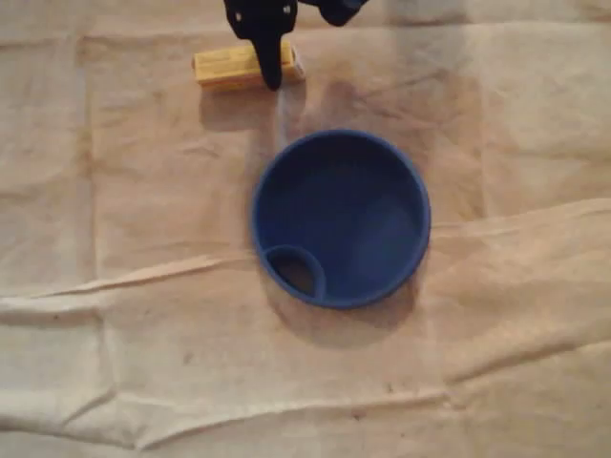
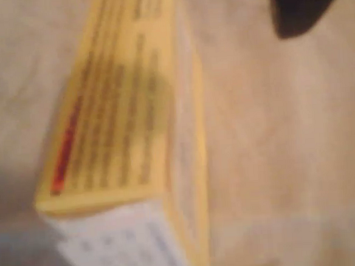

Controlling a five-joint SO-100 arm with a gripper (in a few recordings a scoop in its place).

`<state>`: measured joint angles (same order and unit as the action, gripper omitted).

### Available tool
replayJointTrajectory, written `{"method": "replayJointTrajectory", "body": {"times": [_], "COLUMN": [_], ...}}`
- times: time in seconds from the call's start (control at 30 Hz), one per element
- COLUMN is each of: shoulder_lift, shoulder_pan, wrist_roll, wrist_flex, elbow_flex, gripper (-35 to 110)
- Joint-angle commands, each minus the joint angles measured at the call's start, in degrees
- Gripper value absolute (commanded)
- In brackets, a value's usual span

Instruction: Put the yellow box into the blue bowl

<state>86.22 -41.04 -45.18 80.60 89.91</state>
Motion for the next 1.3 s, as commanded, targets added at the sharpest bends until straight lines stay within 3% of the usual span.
{"method": "replayJointTrajectory", "body": {"times": [0.0, 1.27], "shoulder_lift": [0.18, -11.87], "shoulder_pan": [0.62, 2.46], "wrist_roll": [0.88, 0.97], "wrist_flex": [-0.97, -5.62], "elbow_flex": [-1.58, -2.29], "gripper": [37, 37]}}
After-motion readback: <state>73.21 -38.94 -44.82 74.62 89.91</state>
